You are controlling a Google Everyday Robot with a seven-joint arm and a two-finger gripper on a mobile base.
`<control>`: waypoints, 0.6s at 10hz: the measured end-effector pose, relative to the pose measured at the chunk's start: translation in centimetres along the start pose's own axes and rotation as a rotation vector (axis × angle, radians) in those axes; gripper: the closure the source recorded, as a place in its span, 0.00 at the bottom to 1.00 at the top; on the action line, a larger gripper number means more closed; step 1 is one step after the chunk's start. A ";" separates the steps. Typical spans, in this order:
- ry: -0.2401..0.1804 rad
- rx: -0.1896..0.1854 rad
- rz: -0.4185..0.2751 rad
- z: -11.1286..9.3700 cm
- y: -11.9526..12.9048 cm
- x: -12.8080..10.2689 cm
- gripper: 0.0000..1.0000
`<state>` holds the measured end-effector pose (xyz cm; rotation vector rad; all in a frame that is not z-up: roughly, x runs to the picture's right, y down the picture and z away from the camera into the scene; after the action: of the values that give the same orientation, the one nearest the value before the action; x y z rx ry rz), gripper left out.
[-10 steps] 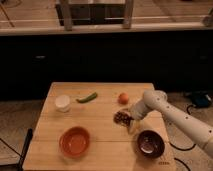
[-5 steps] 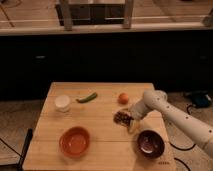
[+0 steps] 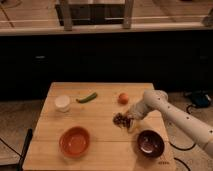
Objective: Place grapes in red bowl
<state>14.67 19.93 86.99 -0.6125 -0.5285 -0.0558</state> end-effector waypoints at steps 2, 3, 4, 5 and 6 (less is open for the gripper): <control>0.001 -0.002 -0.001 -0.4 0.1 0.1 0.98; 0.001 -0.002 -0.001 -0.4 0.1 0.1 1.00; 0.001 -0.003 -0.001 -0.4 0.1 0.1 1.00; 0.005 -0.011 -0.010 -0.3 -0.2 -0.1 1.00; 0.005 -0.019 -0.018 -0.1 -0.6 -0.5 1.00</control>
<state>14.20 19.36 87.00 -0.6256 -0.5290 -0.0798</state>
